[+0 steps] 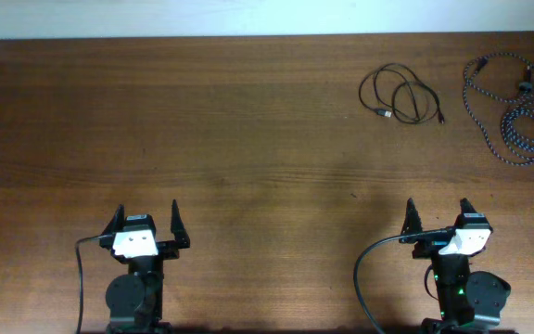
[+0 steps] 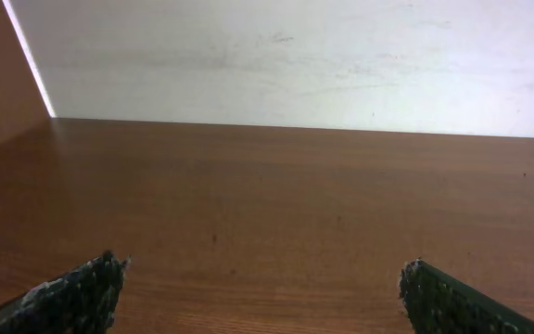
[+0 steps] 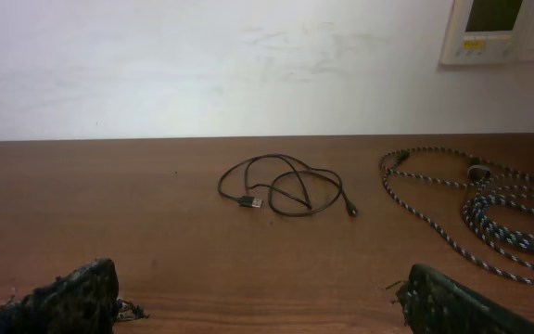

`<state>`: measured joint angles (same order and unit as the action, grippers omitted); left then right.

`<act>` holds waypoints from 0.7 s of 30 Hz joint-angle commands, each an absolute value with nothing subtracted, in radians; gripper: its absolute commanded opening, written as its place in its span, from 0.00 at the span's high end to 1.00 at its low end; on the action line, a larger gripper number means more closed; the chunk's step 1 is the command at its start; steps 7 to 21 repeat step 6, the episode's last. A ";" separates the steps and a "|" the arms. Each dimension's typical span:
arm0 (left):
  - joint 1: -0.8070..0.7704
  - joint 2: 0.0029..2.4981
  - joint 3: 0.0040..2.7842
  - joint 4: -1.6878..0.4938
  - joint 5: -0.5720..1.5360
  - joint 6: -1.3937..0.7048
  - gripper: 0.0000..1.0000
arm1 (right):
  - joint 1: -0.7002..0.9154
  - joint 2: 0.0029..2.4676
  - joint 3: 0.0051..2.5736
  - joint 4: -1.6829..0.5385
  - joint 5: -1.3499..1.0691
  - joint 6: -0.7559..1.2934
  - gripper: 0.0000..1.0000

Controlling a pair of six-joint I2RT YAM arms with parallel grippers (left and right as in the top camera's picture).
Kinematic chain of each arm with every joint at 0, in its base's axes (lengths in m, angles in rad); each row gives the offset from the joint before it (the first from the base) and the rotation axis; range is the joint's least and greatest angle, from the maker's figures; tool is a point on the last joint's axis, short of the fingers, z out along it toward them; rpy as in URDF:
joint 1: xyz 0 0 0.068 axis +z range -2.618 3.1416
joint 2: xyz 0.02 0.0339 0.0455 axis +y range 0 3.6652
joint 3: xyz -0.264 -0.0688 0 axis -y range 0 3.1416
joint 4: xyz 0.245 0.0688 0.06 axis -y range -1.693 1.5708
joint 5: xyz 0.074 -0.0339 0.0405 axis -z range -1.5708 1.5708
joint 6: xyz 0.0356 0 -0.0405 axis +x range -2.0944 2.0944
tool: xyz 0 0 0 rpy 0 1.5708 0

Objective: Untangle cables

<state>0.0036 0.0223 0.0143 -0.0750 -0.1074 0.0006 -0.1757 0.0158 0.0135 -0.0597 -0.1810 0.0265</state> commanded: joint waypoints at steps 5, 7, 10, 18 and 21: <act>0.009 0.017 0.009 -0.075 -0.101 0.016 0.01 | -0.184 0.004 0.006 -0.063 -0.172 0.034 0.01; 0.009 0.018 0.009 -0.075 -0.101 0.016 0.01 | -0.184 0.004 0.006 -0.063 -0.172 0.034 0.01; 0.009 0.018 0.009 -0.075 -0.101 0.016 0.01 | -0.184 0.004 0.006 -0.063 -0.172 0.034 0.01; 0.009 0.018 0.009 -0.075 -0.101 0.016 0.01 | -0.184 0.004 0.006 -0.063 -0.172 0.034 0.01; 0.009 0.018 0.009 -0.075 -0.101 0.016 0.01 | -0.184 0.004 0.006 -0.063 -0.172 0.034 0.01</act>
